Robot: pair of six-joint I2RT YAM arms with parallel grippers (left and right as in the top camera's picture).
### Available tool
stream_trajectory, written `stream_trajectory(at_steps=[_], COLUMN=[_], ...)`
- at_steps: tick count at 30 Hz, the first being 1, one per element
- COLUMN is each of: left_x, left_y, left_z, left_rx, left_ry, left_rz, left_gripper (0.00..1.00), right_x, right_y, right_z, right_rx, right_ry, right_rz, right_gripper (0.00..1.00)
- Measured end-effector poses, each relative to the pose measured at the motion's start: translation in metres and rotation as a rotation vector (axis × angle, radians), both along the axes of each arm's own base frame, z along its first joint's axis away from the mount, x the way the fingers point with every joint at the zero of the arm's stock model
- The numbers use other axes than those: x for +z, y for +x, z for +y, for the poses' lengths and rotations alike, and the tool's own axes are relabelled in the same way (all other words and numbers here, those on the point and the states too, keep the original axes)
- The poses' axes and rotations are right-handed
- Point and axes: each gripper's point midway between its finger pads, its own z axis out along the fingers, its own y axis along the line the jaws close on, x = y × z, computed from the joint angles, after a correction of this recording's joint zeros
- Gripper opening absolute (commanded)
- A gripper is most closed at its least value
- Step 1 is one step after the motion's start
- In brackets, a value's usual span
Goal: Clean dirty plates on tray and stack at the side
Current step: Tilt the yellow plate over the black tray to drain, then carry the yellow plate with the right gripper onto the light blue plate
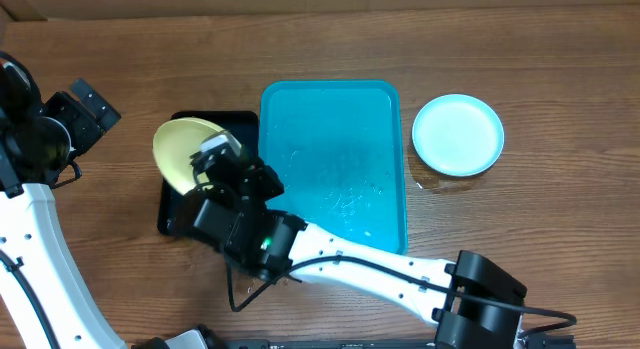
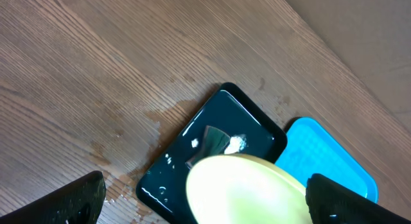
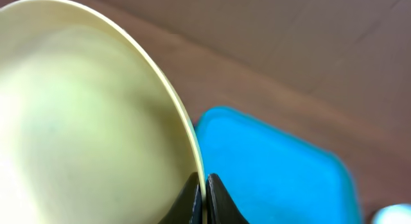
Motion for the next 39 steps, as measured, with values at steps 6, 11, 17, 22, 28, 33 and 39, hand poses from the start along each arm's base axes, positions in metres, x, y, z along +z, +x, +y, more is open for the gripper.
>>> stream_trajectory(at_steps=[6,11,17,22,28,33,39], left_x=[0.000,0.000,0.000,0.000,0.000,0.000,0.000], left_y=[0.000,0.000,0.000,0.000,0.000,0.000,0.000], left_z=[0.000,0.000,0.000,0.000,0.000,0.000,0.000], left_rx=[0.000,0.000,0.000,0.000,0.000,0.000,0.000], left_ry=[0.000,0.000,0.000,0.000,0.000,0.000,0.000], left_rz=[0.000,0.000,0.000,0.000,0.000,0.000,0.000], left_gripper=[1.00,1.00,1.00,1.00,1.00,1.00,1.00], right_x=[-0.010,-0.022,-0.058,-0.080,-0.097,-0.103,-0.107], right_y=[0.019,0.050,0.099,0.121,0.126,0.121,0.110], right_z=[-0.007,-0.041,-0.117,-0.188,-0.291,-0.354,-0.425], right_rx=[-0.046,-0.151,-0.338,-0.486,-0.722,-0.870,-1.038], right_ry=[0.132,0.170,0.273,0.297,0.266,0.259,0.273], right_rz=[0.086,0.150,0.373,0.515,0.629,0.685,0.728], right_gripper=[0.04,0.04,0.04,0.04,0.04,0.04,0.04])
